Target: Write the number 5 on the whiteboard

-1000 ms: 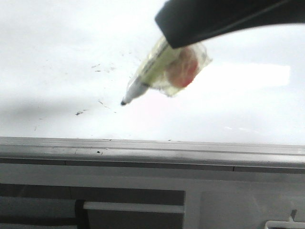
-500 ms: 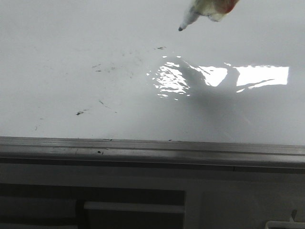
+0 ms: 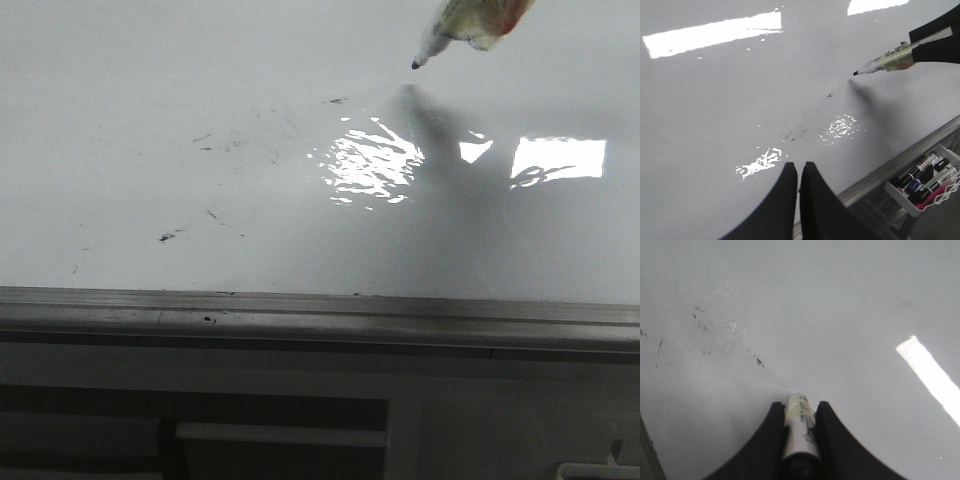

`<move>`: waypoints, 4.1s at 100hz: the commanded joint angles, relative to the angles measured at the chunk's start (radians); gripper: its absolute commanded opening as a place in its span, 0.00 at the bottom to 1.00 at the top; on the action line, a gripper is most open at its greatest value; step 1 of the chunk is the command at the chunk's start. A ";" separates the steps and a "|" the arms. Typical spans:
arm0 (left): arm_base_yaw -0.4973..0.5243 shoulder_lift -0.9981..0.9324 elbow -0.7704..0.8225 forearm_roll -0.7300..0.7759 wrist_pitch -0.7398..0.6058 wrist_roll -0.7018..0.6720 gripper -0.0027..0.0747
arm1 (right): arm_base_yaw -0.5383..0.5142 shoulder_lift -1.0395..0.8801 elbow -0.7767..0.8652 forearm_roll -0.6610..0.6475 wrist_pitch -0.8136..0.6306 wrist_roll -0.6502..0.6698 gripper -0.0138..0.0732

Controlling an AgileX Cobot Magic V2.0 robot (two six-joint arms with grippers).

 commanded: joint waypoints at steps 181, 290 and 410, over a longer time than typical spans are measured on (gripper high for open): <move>0.003 0.002 -0.027 -0.026 -0.104 -0.009 0.01 | 0.009 -0.044 -0.060 0.298 0.101 0.195 0.09; 0.003 0.002 -0.026 -0.026 -0.100 -0.009 0.01 | 0.007 0.044 -0.110 0.135 0.110 0.186 0.09; 0.003 0.002 -0.026 -0.026 -0.100 -0.009 0.01 | -0.033 0.027 -0.110 0.079 0.432 0.245 0.09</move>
